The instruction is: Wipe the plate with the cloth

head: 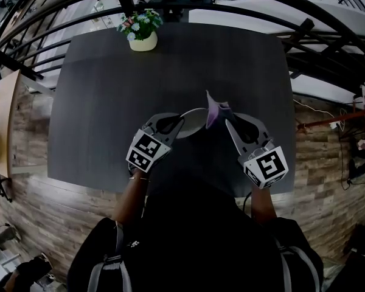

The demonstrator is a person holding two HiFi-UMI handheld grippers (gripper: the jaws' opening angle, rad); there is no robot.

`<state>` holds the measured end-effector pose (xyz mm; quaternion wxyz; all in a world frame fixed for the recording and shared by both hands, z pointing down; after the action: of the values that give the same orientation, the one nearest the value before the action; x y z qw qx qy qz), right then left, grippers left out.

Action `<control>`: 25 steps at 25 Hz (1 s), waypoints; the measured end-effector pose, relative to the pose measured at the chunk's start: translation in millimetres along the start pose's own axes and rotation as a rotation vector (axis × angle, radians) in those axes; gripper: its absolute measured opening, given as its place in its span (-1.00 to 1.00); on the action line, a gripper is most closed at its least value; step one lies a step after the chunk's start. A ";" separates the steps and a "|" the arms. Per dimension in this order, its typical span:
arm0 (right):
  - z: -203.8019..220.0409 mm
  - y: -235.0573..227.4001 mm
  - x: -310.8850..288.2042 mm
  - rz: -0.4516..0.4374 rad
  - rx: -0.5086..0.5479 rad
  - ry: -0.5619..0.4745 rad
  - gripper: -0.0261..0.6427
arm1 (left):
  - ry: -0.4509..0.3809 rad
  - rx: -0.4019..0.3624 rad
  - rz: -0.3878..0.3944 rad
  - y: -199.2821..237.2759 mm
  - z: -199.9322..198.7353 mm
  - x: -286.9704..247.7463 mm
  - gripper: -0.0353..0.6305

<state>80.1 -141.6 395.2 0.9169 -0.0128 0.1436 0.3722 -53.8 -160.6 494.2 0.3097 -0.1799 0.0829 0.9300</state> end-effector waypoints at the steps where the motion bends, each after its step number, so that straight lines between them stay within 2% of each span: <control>1: 0.9 -0.1 -0.7 -0.003 0.000 0.002 -0.80 | 0.004 0.012 -0.013 3.0 1.4 -0.8 -0.83; 8: 6.7 1.3 -3.4 -0.007 -0.019 0.011 -0.80 | 0.039 0.105 -0.070 16.9 21.4 -5.0 -0.80; 13: 12.0 1.4 -6.8 -0.008 0.004 0.042 -0.80 | 0.051 0.129 -0.109 21.9 30.5 -7.6 -0.77; 25: 20.0 4.4 -12.5 -0.020 -0.077 0.032 -0.80 | 0.108 0.226 -0.178 36.8 62.7 -9.6 -0.71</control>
<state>73.6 -144.3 418.1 0.9170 -0.0556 0.1437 0.3679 -86.7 -178.5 557.3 0.4044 -0.2001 0.1870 0.8726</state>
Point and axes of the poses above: the fingertips, and each gripper's own axes: x backward along the fingers, y to its left, z out of its underside, the point moved 2 cm from there along x, backward along the fingers, and after that the axes turned 1 degree about -z, right-handed, at the moved point
